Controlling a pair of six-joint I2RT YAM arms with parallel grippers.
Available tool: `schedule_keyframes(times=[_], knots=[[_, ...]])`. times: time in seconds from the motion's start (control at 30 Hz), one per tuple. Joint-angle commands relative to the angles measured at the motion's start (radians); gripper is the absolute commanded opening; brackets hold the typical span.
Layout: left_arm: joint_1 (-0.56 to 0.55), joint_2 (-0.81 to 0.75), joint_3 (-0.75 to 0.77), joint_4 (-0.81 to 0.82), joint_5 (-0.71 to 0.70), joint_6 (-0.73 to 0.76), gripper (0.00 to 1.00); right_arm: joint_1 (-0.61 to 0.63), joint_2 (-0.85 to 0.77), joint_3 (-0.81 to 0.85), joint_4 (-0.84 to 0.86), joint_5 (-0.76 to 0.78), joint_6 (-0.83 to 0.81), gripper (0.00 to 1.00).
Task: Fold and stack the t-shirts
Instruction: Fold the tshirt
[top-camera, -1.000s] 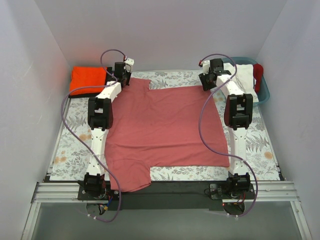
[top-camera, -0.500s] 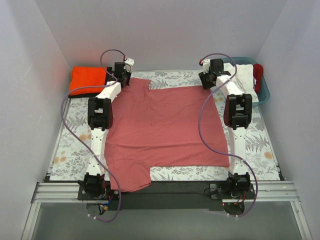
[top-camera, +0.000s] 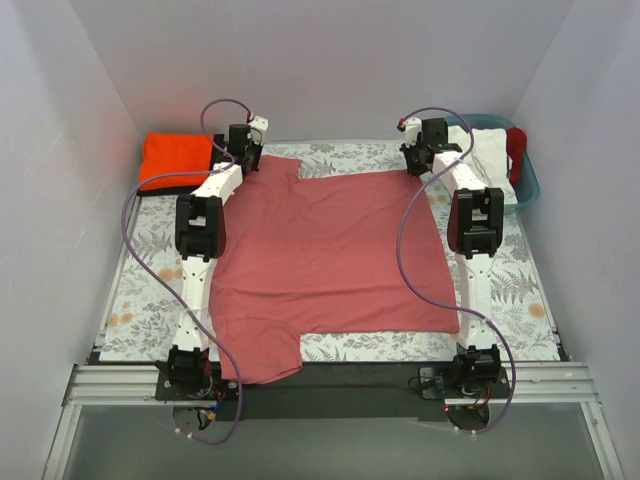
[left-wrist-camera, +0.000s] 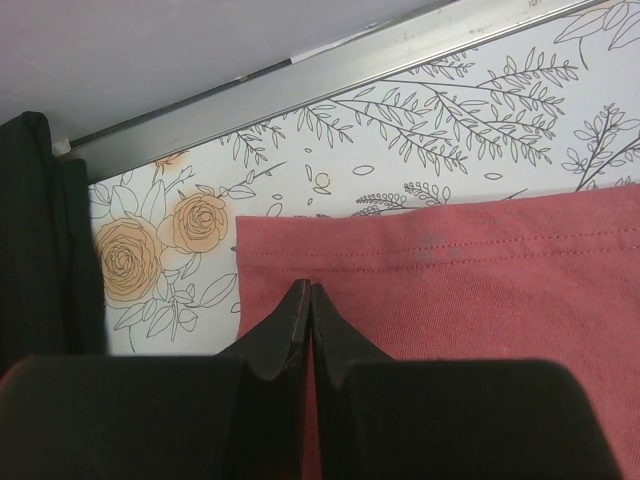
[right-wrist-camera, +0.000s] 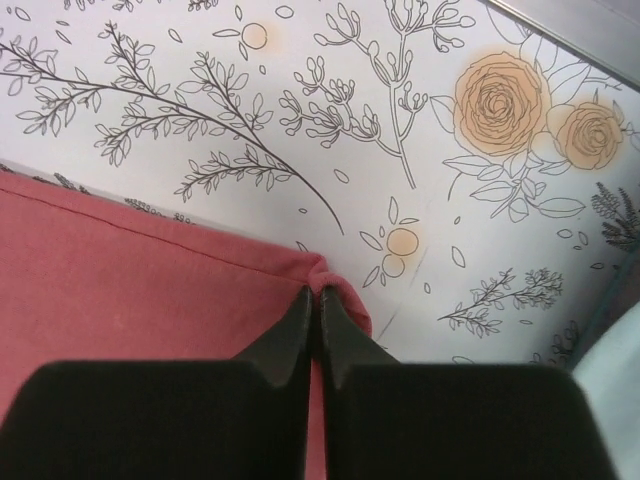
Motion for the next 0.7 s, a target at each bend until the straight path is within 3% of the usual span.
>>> schedule_keyframes(times=[0.0,0.33,0.67], knots=[[0.002,-0.051,-0.03,-0.078,0.038,-0.009,0.0,-0.008,0.018,-0.01,-0.004,-0.046,-0.008,0.01],[0.031,-0.175,-0.027,0.005,0.151,-0.131,0.0,-0.022,-0.147,-0.046,0.003,-0.126,-0.011,0.01],[0.04,-0.384,-0.214,0.121,0.204,-0.143,0.0,-0.035,-0.256,-0.107,0.014,-0.171,-0.026,0.01]])
